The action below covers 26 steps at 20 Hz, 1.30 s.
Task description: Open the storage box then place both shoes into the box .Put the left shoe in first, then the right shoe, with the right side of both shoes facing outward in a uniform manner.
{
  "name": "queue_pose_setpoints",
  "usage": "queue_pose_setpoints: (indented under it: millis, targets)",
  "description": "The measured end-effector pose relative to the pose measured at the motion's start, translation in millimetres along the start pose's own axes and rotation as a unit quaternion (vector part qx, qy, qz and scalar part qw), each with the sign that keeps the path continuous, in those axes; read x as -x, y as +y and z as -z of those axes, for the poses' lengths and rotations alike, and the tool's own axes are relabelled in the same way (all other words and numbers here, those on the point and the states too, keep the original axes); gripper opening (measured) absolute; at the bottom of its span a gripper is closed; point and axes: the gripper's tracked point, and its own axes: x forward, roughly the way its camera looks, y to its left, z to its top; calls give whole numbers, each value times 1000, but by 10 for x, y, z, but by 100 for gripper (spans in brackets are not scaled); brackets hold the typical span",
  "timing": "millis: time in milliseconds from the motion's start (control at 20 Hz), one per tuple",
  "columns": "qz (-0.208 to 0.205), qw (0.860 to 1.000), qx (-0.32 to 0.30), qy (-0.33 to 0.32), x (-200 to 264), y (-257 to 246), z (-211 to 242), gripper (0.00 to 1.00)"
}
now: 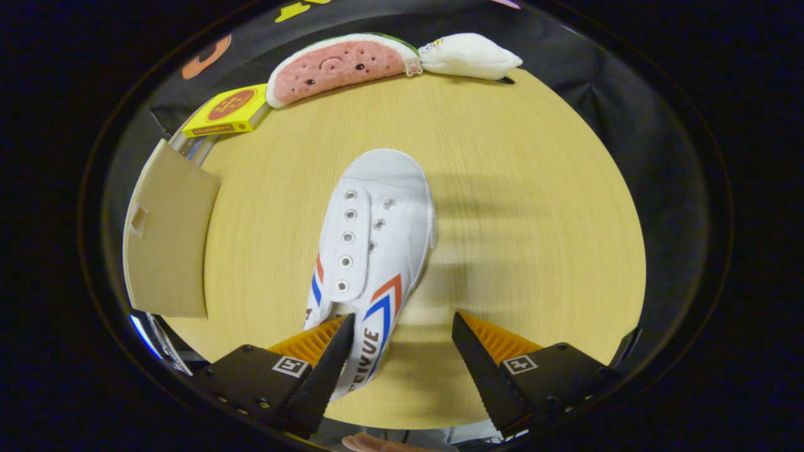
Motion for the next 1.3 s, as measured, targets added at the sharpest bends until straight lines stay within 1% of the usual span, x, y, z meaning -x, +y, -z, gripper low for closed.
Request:
queue_pose_setpoints:
  millis: [100,200,250,300,350,400,450,500,550,600,650,800,950,1050,1150,1300]
  targets:
    - [-18,1000,-19,4,16,24,-43,88]
    - [-30,999,-44,7,15,63,-38,68]
    - [-28,998,-57,7,-13,95,-61,54]
    - [-41,997,-59,7,-35,176,-71,41]
    - [-36,998,-52,6,-59,169,-45,30]
    - [-34,999,-33,5,-30,130,-56,21]
    - [-36,999,-17,-1,-14,130,-72,21]
    - [-44,999,-28,-2,-13,137,-59,21]
    - [-46,999,-26,5,-7,82,-35,17]
    - [-65,997,-44,1,-102,139,-22,14]
    - [-76,996,-47,5,-33,75,-31,1]
    - [-94,994,-64,-2,29,56,-47,1]
    - [-148,985,-90,1,264,219,-28,1]
    - [-172,981,-84,-14,533,345,-21,1]
    - [-175,981,-71,-34,844,444,-75,1]
    - [-163,984,-36,-65,1266,696,-135,1]
